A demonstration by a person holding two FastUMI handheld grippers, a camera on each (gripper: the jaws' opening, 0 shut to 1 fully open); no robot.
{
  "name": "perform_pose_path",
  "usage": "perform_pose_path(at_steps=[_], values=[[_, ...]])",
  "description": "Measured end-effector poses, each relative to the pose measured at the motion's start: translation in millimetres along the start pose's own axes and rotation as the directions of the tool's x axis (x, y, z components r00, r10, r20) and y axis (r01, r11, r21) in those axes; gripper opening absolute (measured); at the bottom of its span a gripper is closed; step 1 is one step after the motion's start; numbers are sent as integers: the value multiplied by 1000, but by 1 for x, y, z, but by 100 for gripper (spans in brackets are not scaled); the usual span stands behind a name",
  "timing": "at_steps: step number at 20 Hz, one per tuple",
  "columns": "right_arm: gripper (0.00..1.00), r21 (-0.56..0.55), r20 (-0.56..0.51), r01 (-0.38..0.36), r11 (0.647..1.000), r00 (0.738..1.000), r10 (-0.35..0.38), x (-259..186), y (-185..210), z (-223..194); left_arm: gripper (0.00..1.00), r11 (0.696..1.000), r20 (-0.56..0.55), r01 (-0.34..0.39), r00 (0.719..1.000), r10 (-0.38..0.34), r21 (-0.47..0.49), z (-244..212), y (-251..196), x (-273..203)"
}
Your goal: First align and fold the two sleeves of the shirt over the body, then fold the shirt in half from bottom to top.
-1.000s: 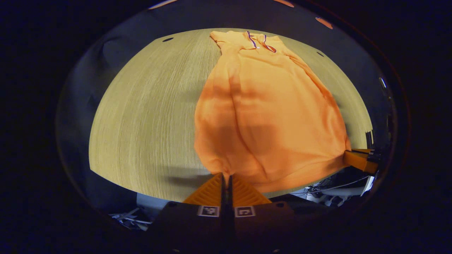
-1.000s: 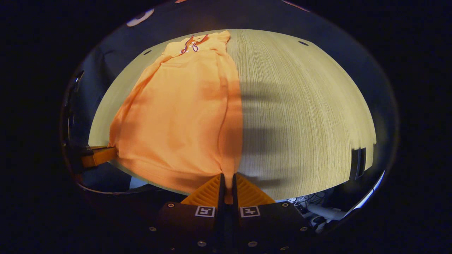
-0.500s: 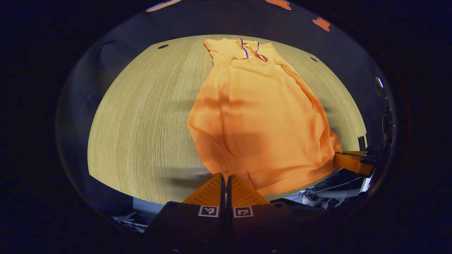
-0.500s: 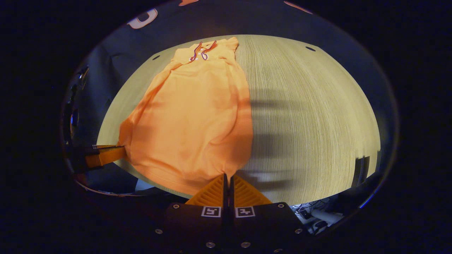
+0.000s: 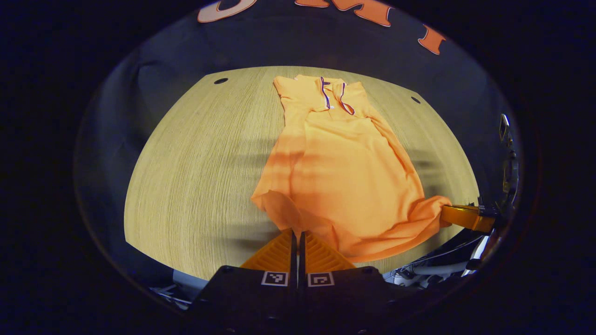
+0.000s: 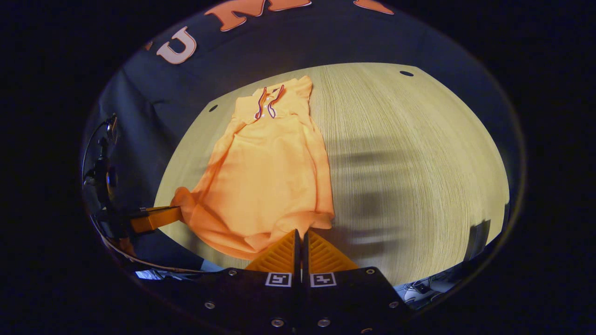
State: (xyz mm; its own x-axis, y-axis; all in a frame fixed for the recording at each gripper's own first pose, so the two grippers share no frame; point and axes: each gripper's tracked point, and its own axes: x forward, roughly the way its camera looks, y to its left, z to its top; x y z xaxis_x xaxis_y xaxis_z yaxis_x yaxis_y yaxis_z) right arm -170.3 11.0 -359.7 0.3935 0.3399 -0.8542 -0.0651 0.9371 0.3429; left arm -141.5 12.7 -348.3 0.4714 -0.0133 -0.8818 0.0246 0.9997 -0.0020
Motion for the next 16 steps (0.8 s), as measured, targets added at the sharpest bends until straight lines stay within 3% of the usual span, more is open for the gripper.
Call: perform_pose_path(at_steps=[7,16], values=[[0,-31,58,-61,998,996,63,-7,15,45,1,1000,61,-5,998,4,21,42,-5,-7],[0,-29,99,-15,999,995,17,1,14,109,1,999,114,28,993,-32,42,113,3,3]])
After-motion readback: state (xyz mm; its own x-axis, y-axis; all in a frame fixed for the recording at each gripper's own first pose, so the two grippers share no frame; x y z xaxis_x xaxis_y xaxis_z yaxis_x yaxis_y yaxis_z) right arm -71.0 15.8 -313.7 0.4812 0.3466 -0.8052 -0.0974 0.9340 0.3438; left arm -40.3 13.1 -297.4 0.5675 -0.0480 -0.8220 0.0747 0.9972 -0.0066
